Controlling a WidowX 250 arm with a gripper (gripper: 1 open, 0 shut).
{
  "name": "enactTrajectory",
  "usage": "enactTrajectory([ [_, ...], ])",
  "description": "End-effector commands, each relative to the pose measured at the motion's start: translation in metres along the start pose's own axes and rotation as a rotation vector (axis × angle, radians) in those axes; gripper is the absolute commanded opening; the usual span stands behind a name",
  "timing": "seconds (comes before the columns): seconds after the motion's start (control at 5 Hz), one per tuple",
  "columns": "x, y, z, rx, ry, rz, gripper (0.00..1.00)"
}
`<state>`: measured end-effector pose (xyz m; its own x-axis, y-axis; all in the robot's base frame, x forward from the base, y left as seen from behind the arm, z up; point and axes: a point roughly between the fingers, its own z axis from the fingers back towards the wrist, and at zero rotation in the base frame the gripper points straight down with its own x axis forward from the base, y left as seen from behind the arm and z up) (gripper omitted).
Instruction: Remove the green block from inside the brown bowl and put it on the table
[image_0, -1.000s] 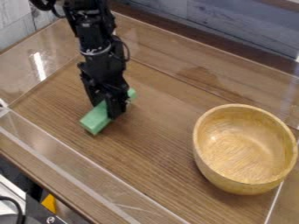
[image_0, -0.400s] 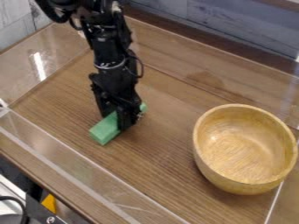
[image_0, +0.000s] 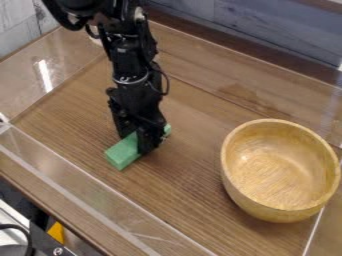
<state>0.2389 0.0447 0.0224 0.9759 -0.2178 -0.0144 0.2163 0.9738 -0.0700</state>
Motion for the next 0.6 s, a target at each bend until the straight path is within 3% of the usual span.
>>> enactTrajectory([
  [0.0,0.0042,0.0001,0.0148,0.03,-0.048,-0.017,0.0],
  [0.4,0.0033,-0.0005,0.0212,0.041,-0.067,-0.029,0.0],
])
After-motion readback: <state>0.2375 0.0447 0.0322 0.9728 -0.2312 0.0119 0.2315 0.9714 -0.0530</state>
